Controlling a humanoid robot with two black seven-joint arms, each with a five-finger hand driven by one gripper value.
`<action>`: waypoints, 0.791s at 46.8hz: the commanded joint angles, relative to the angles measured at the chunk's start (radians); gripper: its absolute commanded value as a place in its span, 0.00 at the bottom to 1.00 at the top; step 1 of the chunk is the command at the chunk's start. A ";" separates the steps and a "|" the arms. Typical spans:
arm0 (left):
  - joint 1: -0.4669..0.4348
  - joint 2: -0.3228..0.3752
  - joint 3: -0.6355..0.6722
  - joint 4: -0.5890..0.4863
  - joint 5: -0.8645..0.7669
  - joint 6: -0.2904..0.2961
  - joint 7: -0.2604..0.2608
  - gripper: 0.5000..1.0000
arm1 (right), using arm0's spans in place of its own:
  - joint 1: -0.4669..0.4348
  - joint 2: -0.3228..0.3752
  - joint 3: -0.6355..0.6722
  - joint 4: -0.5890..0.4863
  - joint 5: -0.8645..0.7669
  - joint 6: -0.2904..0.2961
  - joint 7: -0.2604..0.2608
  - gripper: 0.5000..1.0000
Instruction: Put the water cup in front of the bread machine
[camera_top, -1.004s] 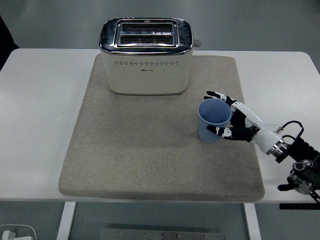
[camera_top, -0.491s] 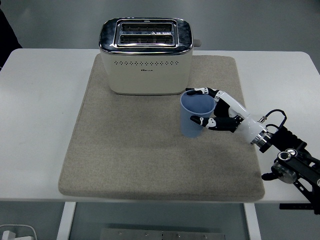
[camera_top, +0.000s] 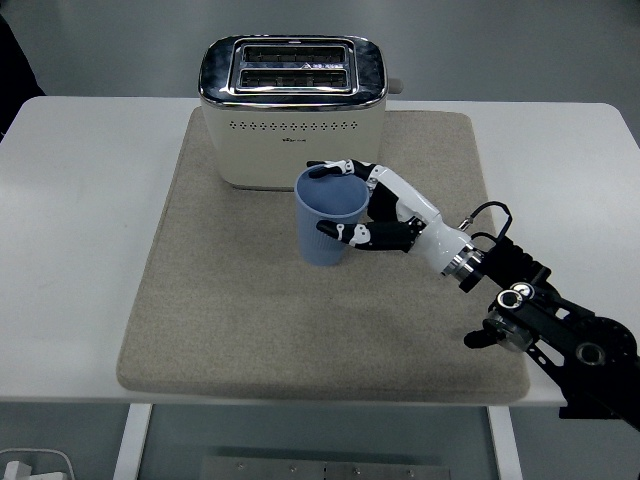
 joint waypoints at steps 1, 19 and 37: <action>0.000 0.000 0.000 0.000 0.000 0.000 0.000 1.00 | 0.018 0.026 -0.022 -0.009 -0.003 -0.018 0.001 0.45; 0.000 0.000 0.000 0.000 0.000 0.000 0.000 1.00 | 0.051 0.133 -0.033 -0.078 -0.004 -0.067 -0.005 0.47; 0.000 0.000 0.000 0.000 0.000 0.000 0.000 1.00 | 0.084 0.158 -0.069 -0.147 -0.007 -0.102 -0.005 0.48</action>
